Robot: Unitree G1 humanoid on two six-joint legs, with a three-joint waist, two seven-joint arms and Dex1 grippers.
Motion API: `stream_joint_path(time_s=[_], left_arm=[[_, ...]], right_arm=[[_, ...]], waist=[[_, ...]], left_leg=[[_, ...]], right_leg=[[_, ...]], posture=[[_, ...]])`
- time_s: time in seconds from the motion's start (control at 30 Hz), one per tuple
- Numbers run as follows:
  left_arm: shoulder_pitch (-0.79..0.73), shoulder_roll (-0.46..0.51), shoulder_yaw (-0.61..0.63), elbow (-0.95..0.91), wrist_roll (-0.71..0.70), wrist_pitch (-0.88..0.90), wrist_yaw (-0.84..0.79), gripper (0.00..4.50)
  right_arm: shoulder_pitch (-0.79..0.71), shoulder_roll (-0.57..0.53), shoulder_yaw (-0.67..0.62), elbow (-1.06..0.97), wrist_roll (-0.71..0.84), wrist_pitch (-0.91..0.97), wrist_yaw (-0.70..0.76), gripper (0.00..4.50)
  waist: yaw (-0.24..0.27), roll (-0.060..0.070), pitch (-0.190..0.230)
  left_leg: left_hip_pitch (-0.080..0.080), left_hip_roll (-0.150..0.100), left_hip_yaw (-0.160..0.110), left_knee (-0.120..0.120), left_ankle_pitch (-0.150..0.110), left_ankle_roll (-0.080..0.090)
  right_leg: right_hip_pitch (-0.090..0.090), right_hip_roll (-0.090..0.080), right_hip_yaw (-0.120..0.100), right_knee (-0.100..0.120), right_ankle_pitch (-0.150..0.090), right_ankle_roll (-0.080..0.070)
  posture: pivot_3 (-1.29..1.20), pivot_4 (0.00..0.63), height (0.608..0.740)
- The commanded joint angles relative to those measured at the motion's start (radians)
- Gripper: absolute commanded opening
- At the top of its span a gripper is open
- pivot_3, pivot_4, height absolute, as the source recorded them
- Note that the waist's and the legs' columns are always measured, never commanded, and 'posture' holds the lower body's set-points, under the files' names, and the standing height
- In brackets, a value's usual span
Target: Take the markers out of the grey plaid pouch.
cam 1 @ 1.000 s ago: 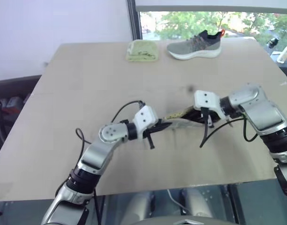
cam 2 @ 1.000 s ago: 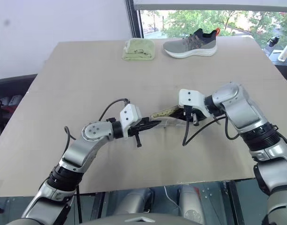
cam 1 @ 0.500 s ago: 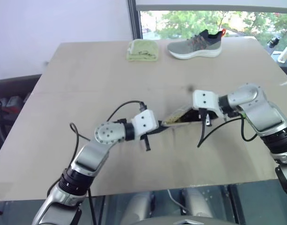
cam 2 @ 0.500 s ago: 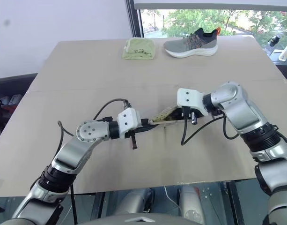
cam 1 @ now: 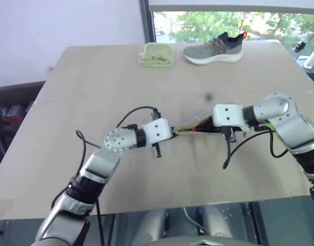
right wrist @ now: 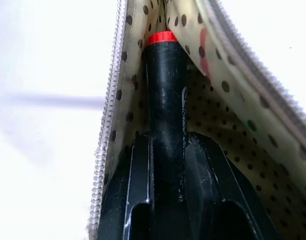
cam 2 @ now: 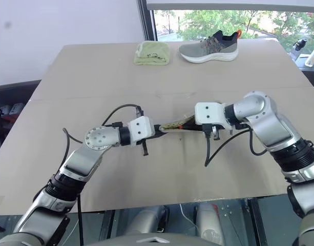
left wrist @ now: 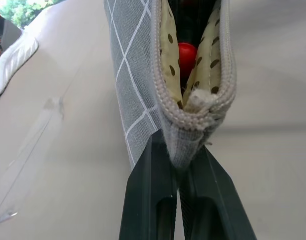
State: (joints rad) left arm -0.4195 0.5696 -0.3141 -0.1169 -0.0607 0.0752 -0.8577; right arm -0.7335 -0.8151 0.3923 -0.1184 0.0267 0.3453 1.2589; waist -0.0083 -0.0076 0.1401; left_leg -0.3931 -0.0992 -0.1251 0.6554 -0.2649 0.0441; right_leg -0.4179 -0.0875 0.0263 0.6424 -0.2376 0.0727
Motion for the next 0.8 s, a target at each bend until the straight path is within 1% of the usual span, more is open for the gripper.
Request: stream_joint_path(time_s=[0.03, 0.33, 0.63, 0.7, 0.8], left_arm=[[0.005, 0.021, 0.041, 0.03, 0.031, -0.002, 0.018, 0.17], [0.006, 0.02, 0.042, 0.042, 0.036, 0.009, 0.03, 0.17], [-0.005, 0.013, 0.057, 0.073, 0.061, 0.008, 0.067, 0.17], [-0.011, 0.013, 0.065, 0.092, 0.071, -0.002, 0.082, 0.17], [-0.018, 0.011, 0.075, 0.12, 0.09, -0.012, 0.109, 0.17]], right_arm=[[-0.011, -0.03, -0.075, -0.008, 0.012, 0.015, -0.004, 0.35], [-0.015, -0.007, -0.116, -0.077, 0.147, 0.048, 0.021, 0.35], [-0.018, 0.06, -0.2, -0.128, 0.328, 0.13, -0.006, 0.35], [-0.028, 0.113, -0.263, -0.127, 0.433, 0.2, -0.044, 0.35], [-0.043, 0.233, -0.389, -0.087, 0.604, 0.317, -0.161, 0.35]], waist=[[-0.001, 0.0, 0.0], [-0.001, 0.0, 0.0], [-0.001, 0.0, 0.0], [-0.001, 0.0, 0.0], [-0.003, 0.0, 0.0]], left_leg=[[0.0, 0.0, 0.0, 0.0, 0.0, 0.0], [0.0, 0.0, 0.0, 0.0, 0.0, 0.0], [0.0, 0.0, -0.001, 0.001, 0.0, 0.0], [-0.001, 0.0, -0.001, 0.001, 0.0, 0.0], [0.0, 0.0, -0.002, 0.001, 0.0, 0.0]], right_leg=[[0.0, 0.0, 0.0, 0.0, 0.0, 0.0], [0.0, 0.0, 0.0, 0.0, 0.0, 0.0], [0.0, 0.0, 0.0, 0.0, 0.0, 0.0], [0.0, 0.0, -0.001, 0.0, 0.0, 0.0], [0.0, 0.0, -0.001, 0.0, 0.0, 0.0]], posture=[[0.0, 0.15, 0.74], [0.0, 0.15, 0.74], [0.0, 0.15, 0.74], [0.0, 0.15, 0.74], [0.0, 0.15, 0.74]])
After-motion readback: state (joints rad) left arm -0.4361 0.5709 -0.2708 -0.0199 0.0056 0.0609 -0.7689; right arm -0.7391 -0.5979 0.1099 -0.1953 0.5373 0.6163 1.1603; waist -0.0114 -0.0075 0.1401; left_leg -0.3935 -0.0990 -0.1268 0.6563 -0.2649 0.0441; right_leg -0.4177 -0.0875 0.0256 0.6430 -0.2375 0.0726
